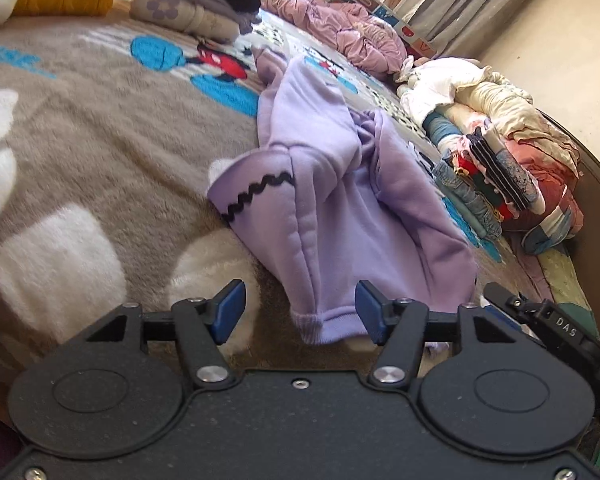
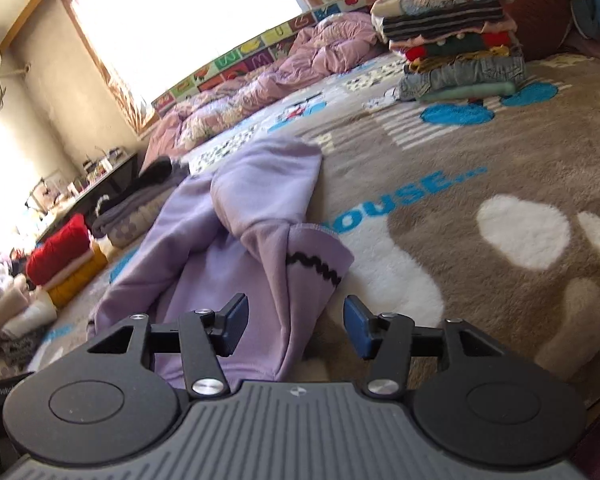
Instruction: Fold clothes
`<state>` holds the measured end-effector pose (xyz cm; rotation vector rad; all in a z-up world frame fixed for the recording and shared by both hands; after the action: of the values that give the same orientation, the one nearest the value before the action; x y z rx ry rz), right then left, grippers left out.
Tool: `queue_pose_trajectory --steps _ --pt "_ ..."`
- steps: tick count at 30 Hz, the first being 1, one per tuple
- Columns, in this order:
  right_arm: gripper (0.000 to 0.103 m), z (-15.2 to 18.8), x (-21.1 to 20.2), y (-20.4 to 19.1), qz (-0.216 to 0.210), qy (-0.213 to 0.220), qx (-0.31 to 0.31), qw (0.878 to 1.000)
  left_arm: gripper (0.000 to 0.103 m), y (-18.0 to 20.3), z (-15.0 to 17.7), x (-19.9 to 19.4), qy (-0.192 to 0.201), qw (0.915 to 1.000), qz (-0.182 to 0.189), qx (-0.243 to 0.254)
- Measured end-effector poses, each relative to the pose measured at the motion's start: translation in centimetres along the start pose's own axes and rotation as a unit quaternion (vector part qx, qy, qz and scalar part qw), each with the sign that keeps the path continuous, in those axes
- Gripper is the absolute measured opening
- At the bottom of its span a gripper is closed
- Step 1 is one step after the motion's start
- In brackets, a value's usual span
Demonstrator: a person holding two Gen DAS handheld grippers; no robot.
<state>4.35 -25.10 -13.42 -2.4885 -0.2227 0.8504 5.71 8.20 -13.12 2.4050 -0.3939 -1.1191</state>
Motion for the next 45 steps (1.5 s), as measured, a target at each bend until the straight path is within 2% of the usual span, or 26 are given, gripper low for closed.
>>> queue_pose_trajectory --steps 2,4,6,9,12,17,25,35,45 --pt "0.063 -1.0 -0.4 0.8 -0.013 0.020 0.008 1.000 0.060 0.0 -0.6 -0.9 0.026 0.9996 -0.004 0.006" --pt "0.065 -1.8 0.0 1.6 -0.024 0.026 0.014 0.999 0.061 -0.3 -1.3 -1.5 0.047 0.9989 -0.002 0.003" --pt "0.065 -2.8 0.9 2.6 -0.040 0.021 0.024 0.999 0.076 -0.4 -1.9 -1.7 0.063 0.9980 0.003 0.005" --pt "0.065 -4.0 2.0 3.5 -0.059 0.019 0.039 0.997 0.088 -0.7 -2.9 -1.9 0.085 0.9963 0.010 0.010" --pt "0.066 -5.2 3.3 4.5 -0.085 0.021 0.057 0.995 0.088 -0.6 -4.0 -1.1 0.061 0.9980 0.013 0.014" --pt "0.069 -6.9 5.3 5.4 -0.131 0.030 0.079 0.988 0.088 0.6 -6.3 0.7 0.041 0.9976 -0.012 0.055" --pt "0.071 -9.5 8.1 5.6 -0.174 0.028 0.062 0.982 0.088 2.3 -10.5 3.7 0.011 0.9920 -0.059 0.111" --pt "0.075 -10.3 10.0 8.2 -0.194 0.017 0.131 0.972 0.086 4.3 -17.5 7.9 0.009 0.9842 -0.094 0.150" --pt "0.076 -10.3 10.8 8.5 -0.202 0.005 0.142 0.969 0.071 5.3 -23.8 13.1 -0.016 0.9809 -0.114 0.157"
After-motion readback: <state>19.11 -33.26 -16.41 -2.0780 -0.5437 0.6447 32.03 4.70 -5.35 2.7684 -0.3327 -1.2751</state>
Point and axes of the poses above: each gripper's, at about its wrist camera, not at the fingertips, and x roughly the way its jaws point, y to its right, z to its underside, the point moved 1 cm from there along x, roughly the way its jaws point, and after that the axes turned 8 degrees about -y, right-handed, at the moved point
